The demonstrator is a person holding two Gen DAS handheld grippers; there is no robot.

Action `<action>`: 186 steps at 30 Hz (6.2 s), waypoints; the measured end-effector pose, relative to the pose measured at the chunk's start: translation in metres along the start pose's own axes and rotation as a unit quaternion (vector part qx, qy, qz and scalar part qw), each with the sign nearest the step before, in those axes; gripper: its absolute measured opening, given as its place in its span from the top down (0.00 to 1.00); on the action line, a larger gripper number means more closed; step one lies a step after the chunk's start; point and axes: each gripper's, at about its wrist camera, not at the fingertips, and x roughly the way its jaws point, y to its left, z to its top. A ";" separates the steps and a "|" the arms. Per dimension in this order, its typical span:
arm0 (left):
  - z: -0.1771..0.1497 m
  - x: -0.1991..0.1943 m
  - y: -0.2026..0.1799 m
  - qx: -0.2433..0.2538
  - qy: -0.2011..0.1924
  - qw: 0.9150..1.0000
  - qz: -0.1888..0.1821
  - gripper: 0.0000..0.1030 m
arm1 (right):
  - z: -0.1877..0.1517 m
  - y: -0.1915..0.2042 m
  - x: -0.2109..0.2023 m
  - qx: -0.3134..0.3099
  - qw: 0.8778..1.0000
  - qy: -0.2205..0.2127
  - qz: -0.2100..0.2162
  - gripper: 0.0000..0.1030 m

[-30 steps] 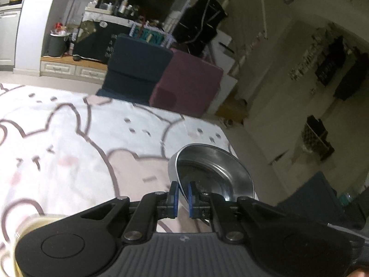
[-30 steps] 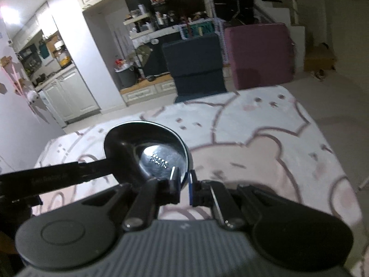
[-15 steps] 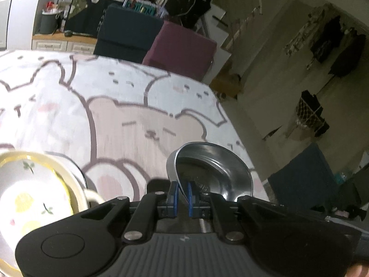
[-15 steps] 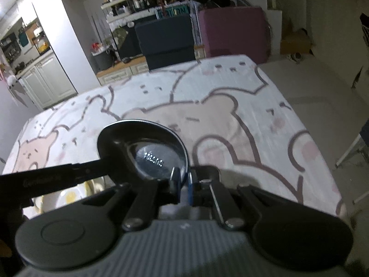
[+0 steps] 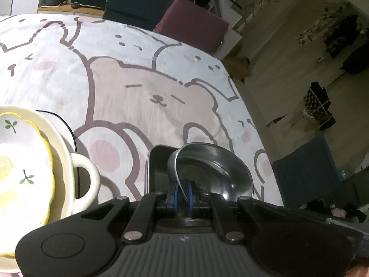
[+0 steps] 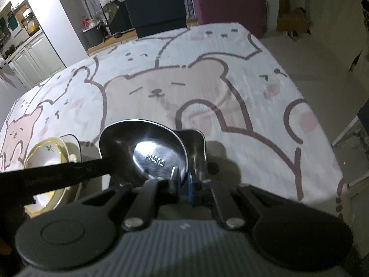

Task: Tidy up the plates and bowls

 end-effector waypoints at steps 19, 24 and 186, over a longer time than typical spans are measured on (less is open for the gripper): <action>-0.002 0.017 -0.006 0.027 0.016 0.999 0.031 0.90 | 0.006 -0.010 0.035 0.019 0.999 0.049 -0.010 0.92; -0.002 0.018 -0.007 0.032 0.014 0.999 0.037 0.90 | 0.008 -0.009 0.041 0.017 0.998 0.055 -0.015 0.92; 0.032 -0.061 0.005 0.080 -0.026 0.995 0.062 0.95 | 0.030 -0.003 -0.021 -0.031 0.997 -0.036 0.068 0.95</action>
